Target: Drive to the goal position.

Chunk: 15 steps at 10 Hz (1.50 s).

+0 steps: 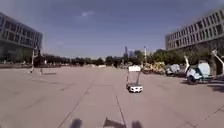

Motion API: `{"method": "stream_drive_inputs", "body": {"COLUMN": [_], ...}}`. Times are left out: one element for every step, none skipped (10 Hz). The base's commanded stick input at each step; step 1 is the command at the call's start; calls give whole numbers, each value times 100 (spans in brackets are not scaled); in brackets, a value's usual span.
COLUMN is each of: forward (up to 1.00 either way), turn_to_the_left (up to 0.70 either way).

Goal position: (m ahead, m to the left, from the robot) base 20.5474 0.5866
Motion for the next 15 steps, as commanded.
{"method": "stream_drive_inputs", "body": {"forward": [100, 100, 100, 100, 100, 100, 100, 100, 100, 100, 100, 100, 100, 100, 100], "turn_to_the_left": [0, 0, 0, 0, 0, 0, 0, 0, 0, 0, 0, 0, 0, 0, 0]}}
